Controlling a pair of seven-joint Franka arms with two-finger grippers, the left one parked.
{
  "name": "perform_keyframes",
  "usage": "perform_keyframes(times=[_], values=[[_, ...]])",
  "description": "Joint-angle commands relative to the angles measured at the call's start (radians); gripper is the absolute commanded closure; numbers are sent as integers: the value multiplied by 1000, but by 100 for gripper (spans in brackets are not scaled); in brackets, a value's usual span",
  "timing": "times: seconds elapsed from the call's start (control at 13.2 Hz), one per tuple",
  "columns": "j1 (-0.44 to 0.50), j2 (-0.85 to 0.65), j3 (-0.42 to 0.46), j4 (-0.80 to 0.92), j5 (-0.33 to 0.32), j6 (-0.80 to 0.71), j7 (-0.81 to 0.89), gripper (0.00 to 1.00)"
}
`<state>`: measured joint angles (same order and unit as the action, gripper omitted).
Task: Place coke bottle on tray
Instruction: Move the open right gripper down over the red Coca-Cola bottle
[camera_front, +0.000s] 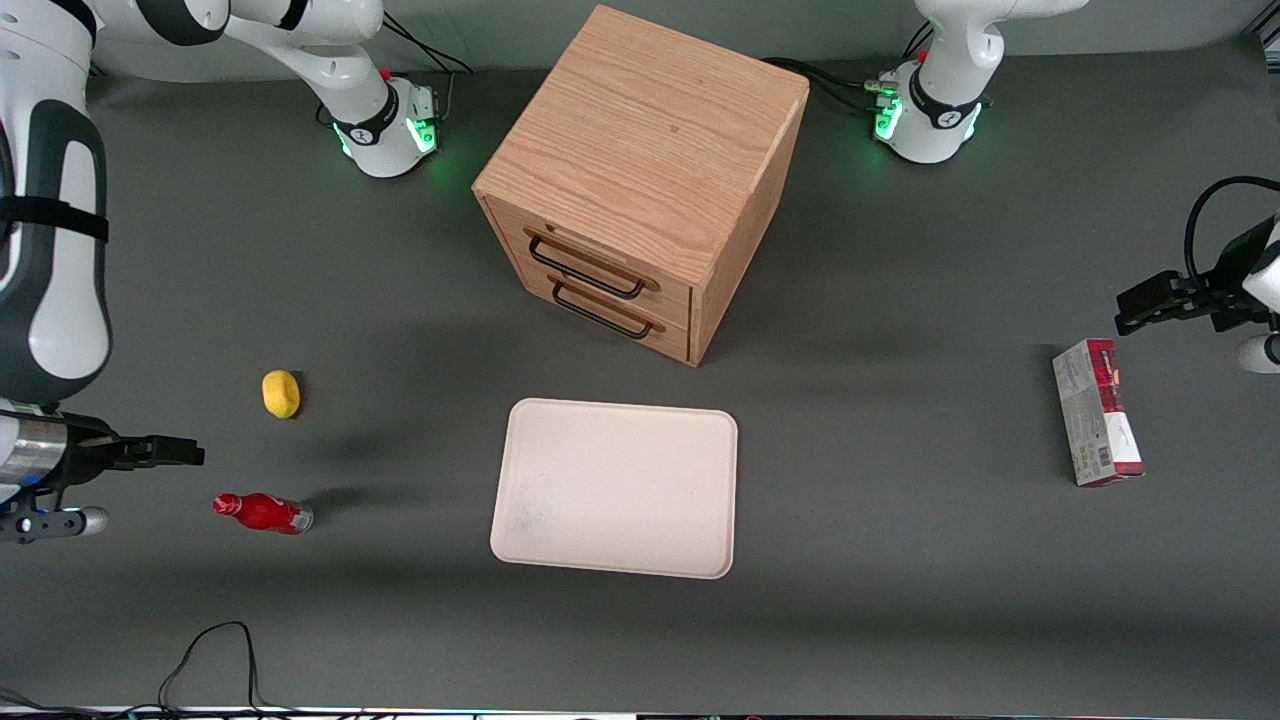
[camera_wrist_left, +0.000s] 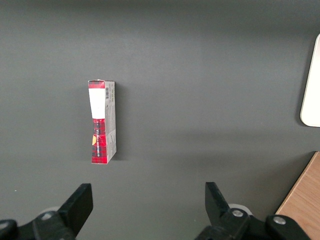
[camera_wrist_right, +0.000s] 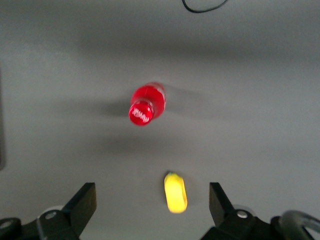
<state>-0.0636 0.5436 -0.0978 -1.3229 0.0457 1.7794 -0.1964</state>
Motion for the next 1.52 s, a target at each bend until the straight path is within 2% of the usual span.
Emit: perform_keyframes(times=[0.0,0.3,0.53,0.91,1.14,1.44], values=[[10,-31,-3,-122,5,136,-18,0],[24,1,1,-156,14,261,5,0],[56,33,3,-150,13,331,87,0],[59,59,3,-134,-15,339,81,0],[45,59,1,-142,-12,337,19,0],[45,70,1,-144,-9,341,15,0]])
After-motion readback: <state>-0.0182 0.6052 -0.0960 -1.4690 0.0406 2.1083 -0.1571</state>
